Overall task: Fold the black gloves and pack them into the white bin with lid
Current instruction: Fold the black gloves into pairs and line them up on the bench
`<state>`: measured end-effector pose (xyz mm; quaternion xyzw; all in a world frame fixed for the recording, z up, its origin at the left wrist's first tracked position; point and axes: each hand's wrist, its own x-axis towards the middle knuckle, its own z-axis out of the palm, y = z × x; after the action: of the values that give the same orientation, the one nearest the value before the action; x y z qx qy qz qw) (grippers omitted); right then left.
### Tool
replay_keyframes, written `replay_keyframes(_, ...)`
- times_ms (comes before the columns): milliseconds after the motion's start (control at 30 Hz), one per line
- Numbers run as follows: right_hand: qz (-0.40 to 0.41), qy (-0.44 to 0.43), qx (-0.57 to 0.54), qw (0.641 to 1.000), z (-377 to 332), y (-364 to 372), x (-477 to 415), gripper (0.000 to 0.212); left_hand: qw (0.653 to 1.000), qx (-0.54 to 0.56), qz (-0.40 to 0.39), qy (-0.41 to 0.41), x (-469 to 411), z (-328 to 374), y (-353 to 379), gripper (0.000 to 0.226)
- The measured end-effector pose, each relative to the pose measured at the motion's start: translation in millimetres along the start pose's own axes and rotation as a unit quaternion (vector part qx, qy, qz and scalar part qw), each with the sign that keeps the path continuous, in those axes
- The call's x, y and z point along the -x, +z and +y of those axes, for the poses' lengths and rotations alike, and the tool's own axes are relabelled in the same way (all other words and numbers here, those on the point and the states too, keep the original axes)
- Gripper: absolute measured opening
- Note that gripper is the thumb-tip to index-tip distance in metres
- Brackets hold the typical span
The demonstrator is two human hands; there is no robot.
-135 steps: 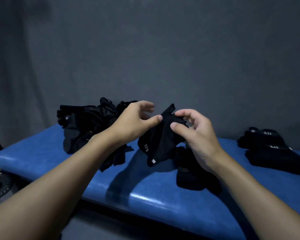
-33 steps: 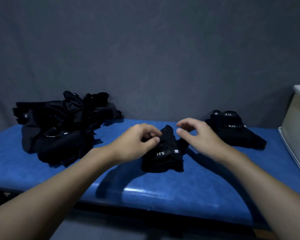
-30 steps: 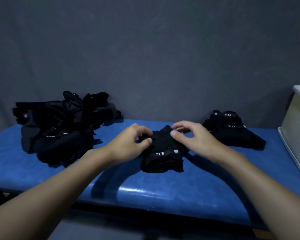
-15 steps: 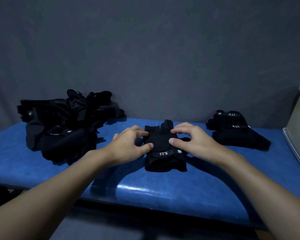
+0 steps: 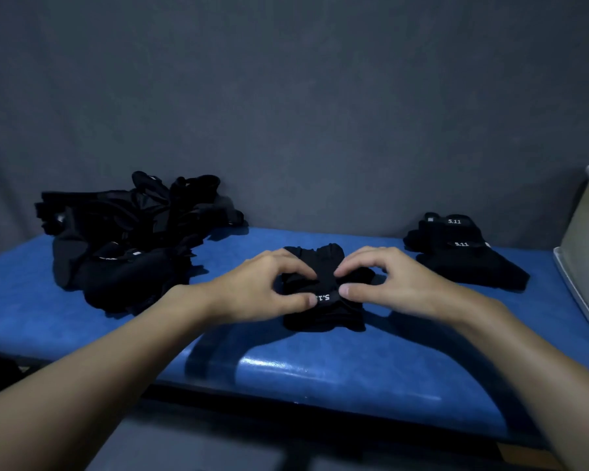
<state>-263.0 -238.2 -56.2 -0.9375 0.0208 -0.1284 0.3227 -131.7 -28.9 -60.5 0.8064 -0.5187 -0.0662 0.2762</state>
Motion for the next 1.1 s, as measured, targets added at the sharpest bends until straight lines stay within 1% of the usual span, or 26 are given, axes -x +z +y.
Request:
replay_keyframes(100, -0.047, 0.004, 0.013, 0.999, -4.0, -7.6, 8.4, 0.056, 0.999, 0.025, -0.018, 0.011, 3.2, 4.8, -1.6, 0.048)
replay_keyframes(167, -0.066, 0.013, 0.03, 0.997, -5.7, -9.9, 13.7, 0.06, 0.999, 0.037, -0.023, 0.023, 4.8, 6.5, -3.0, 0.043)
replay_keyframes(233, -0.071, 0.021, 0.046, 0.996, -5.9, -8.5, 17.3, 0.058, 0.999, 0.024, -0.023, 0.023, 6.4, 7.0, -4.1, 0.036)
replay_keyframes(367, -0.05, 0.011, 0.037, 0.998, -4.0, -6.4, 19.3, 0.037, 1.0, -0.014, -0.022, -0.007, 9.3, 5.5, -4.6, 0.024)
replay_keyframes(533, -0.032, 0.001, -0.001, 1.0, -6.6, -9.2, 22.2, 0.019, 1.0, 0.025, 0.004, 0.016, 14.6, 10.7, -5.2, 0.012)
replay_keyframes(600, -0.031, -0.001, -0.005, 1.0, -8.8, -9.8, 22.9, 0.014, 0.999, 0.037, 0.005, 0.014, 16.0, 12.0, -6.1, 0.011)
replay_keyframes(700, -0.049, 0.005, 0.0, 0.999, -9.9, -7.4, 23.5, 0.012, 0.999, 0.028, -0.02, 0.007, 18.8, 11.3, -4.7, 0.01)
replay_keyframes(733, -0.056, 0.01, 0.001, 0.998, -10.0, -5.8, 23.4, 0.014, 0.999, 0.017, -0.029, 0.005, 19.6, 11.4, -3.9, 0.011)
replay_keyframes(833, -0.075, 0.027, 0.015, 0.997, -12.6, -4.8, 23.4, 0.029, 0.999, -0.01, -0.042, 0.005, 20.6, 12.3, -3.4, 0.022)
replay_keyframes(900, -0.094, 0.034, 0.024, 0.995, -15.2, -6.9, 24.0, 0.034, 0.998, -0.019, -0.054, 0.008, 19.9, 12.1, -4.2, 0.024)
replay_keyframes(1000, -0.124, 0.038, 0.03, 0.991, -17.0, -8.8, 26.6, 0.044, 0.996, -0.032, -0.08, 0.008, 19.8, 12.1, -5.4, 0.022)
replay_keyframes(1100, -0.141, 0.038, 0.053, 0.988, -15.5, -7.6, 26.6, 0.049, 0.995, -0.039, -0.093, 0.007, 20.0, 11.8, -6.4, 0.019)
